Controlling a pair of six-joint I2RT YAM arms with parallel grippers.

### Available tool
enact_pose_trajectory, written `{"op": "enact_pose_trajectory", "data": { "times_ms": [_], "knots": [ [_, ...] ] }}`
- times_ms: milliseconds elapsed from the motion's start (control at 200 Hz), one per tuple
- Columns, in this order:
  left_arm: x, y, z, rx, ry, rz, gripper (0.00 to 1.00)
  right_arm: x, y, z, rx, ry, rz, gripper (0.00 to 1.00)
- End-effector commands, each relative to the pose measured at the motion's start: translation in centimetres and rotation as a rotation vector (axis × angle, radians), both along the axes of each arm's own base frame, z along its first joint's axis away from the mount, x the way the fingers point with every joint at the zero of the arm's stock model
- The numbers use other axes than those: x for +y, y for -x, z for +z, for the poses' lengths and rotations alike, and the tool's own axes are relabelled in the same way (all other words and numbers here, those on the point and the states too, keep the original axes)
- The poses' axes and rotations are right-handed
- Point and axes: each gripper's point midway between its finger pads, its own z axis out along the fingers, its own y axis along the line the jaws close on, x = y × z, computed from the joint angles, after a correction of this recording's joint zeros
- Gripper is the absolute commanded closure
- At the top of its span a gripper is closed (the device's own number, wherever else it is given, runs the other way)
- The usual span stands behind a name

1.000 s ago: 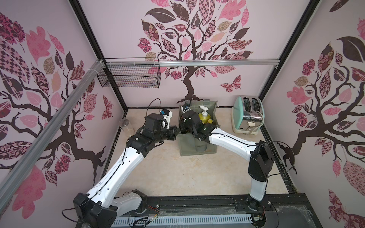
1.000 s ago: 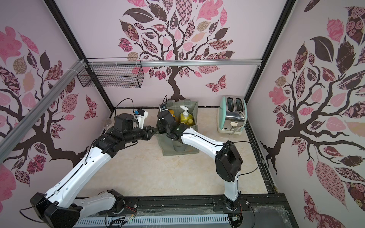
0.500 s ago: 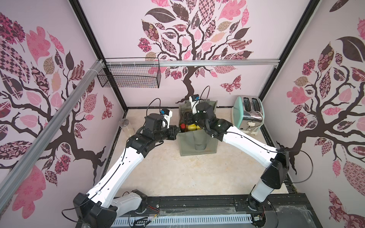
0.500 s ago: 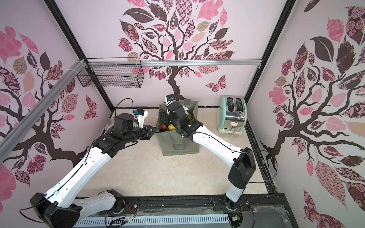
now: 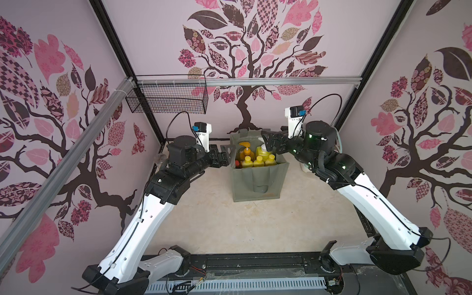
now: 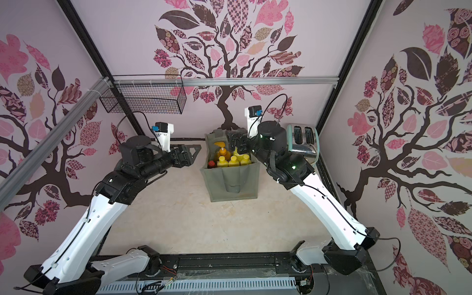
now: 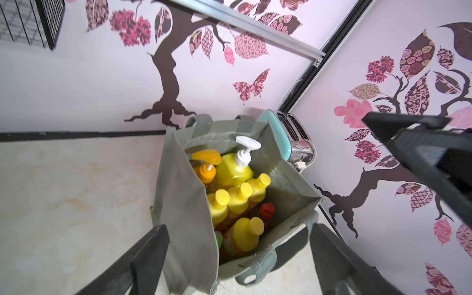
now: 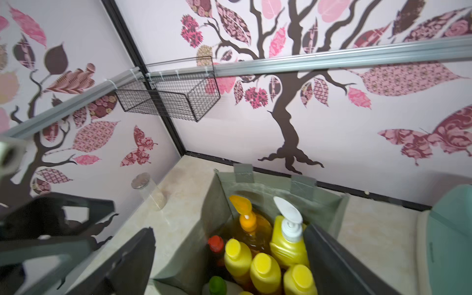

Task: Pack dish soap into the shopping bag
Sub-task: Adjust the shopping bag at the center of the board.

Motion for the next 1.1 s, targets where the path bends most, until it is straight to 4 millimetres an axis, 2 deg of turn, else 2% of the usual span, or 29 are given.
{"op": "enact_pose_trajectory", "data": {
  "times_ms": [0, 70, 130, 310, 425, 645, 840, 920, 1015, 1095],
  "knots": [
    [0.4, -1.6, -1.0, 0.027, -0.066, 0.047, 0.06, -3.1, -1.0, -4.7, 0.138, 0.063, -0.033, 0.04],
    [0.4, -2.6, -1.5, 0.040, -0.084, 0.063, 0.05, -4.6, -1.5, -5.9, 0.175, 0.074, -0.055, 0.05],
    [0.2, -3.3, -2.1, 0.063, -0.098, 0.068, 0.04, -5.1, -1.8, -6.7, 0.195, 0.093, -0.059, 0.05],
    [0.5, -6.1, -4.6, 0.148, -0.161, 0.140, 0.04, -4.9, -3.5, -8.9, 0.258, 0.145, -0.056, 0.09],
    [0.7, -7.3, -5.1, 0.165, -0.178, 0.171, 0.07, -4.9, -4.5, -9.8, 0.269, 0.156, -0.067, 0.13],
    [-1.7, -9.0, -6.5, 0.208, -0.162, 0.092, 0.13, -4.8, -6.1, -12.0, 0.328, 0.195, -0.075, 0.19],
    [-3.2, -10.3, -9.7, 0.269, -0.192, 0.038, 0.19, -5.6, -6.7, -13.7, 0.360, 0.234, -0.124, 0.29],
    [-3.6, -10.8, -11.0, 0.290, -0.214, 0.023, 0.28, -5.6, -7.0, -14.3, 0.371, 0.243, -0.133, 0.35],
    [-3.9, -11.3, -11.5, 0.290, -0.222, 0.018, 0.49, -5.3, -7.5, -15.2, 0.390, 0.252, -0.133, 0.45],
    [-4.1, -11.7, -11.1, 0.271, -0.210, 0.020, 0.67, -5.4, -8.0, -15.9, 0.403, 0.260, -0.145, 0.55]
  ]
}}
